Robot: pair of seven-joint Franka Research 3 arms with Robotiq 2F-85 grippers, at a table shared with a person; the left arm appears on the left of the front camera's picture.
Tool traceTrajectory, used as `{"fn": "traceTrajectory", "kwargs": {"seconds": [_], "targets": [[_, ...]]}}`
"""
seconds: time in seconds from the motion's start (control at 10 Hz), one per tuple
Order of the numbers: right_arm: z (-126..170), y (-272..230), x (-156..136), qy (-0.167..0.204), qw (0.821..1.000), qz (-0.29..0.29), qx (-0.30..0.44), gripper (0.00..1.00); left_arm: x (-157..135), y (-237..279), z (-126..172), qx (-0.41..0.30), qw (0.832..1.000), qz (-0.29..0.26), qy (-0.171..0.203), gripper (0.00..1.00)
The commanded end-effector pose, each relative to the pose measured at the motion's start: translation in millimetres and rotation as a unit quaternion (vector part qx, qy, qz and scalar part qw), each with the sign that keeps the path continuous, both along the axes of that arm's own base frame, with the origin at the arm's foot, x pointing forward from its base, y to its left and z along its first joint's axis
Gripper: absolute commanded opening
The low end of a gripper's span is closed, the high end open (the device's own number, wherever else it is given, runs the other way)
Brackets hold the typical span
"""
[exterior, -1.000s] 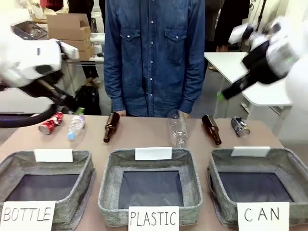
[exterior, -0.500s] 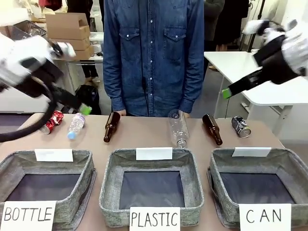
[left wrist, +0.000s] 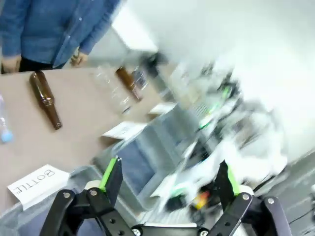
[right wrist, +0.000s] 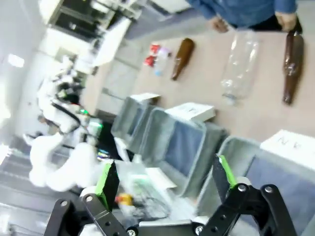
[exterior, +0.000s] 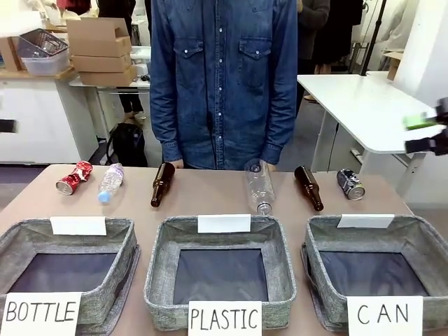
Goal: Sort the can waste into the basket.
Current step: Pick up the can waste from the table and place it in the right Fabric basket.
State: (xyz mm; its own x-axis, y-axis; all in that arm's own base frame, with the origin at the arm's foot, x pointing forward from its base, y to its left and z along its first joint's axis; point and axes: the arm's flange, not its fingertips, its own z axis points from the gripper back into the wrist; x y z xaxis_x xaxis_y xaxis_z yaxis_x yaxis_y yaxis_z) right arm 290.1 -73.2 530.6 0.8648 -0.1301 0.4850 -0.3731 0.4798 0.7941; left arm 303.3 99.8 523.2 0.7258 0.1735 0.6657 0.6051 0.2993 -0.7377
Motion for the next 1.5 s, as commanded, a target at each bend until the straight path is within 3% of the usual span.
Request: {"fn": "traceTrajectory", "kwargs": {"seconds": [0.0, 0.1, 0.2, 0.3, 0.4, 1.0, 1.1, 1.2, 1.3, 1.4], "targets": [[-18.8, -32.0, -14.5, 0.143, 0.944, -0.186, 0.233, 1.00, -23.0, -9.4, -43.4, -0.131, 0.988, 0.081, 0.028, 1.00], [-21.5, -35.8, -14.5, 0.133, 0.940, -0.211, 0.233, 1.00, -14.6, -15.6, -45.2, -0.133, 0.987, 0.083, 0.037, 1.00], [-20.8, -32.9, -13.2, 0.117, 0.943, -0.223, 0.218, 1.00, -3.6, -22.0, -46.2, -0.091, 0.991, 0.072, 0.065, 1.00], [-16.2, -26.9, -17.0, 0.092, 0.944, -0.281, 0.147, 1.00, 9.3, -40.3, -47.2, 0.016, 0.991, 0.073, 0.111, 1.00], [-17.4, -69.7, -8.8, 0.110, 0.968, -0.142, 0.175, 1.00, 14.1, 34.5, -28.4, -0.134, 0.986, 0.082, 0.059, 1.00], [-17.4, -69.7, -8.8, 0.110, 0.968, -0.142, 0.175, 1.00, 14.1, 34.5, -28.4, -0.134, 0.986, 0.082, 0.059, 1.00], [-21.1, -67.1, -14.5, 0.127, 0.967, -0.140, 0.171, 1.00, 14.1, 34.5, -28.4, -0.134, 0.986, 0.082, 0.059, 1.00], [-11.2, -48.6, 2.4, 0.116, 0.982, -0.126, 0.075, 1.00, 14.1, 34.5, -28.4, -0.134, 0.986, 0.082, 0.059, 1.00], [-3.1, -34.0, 23.8, 0.116, 0.986, -0.115, -0.038, 1.00, 14.1, 34.5, -28.4, -0.134, 0.986, 0.082, 0.059, 1.00], [0.7, -22.9, 46.8, 0.119, 0.969, -0.144, -0.164, 1.00, 14.1, 34.5, -28.4, -0.134, 0.986, 0.082, 0.059, 1.00]]}}
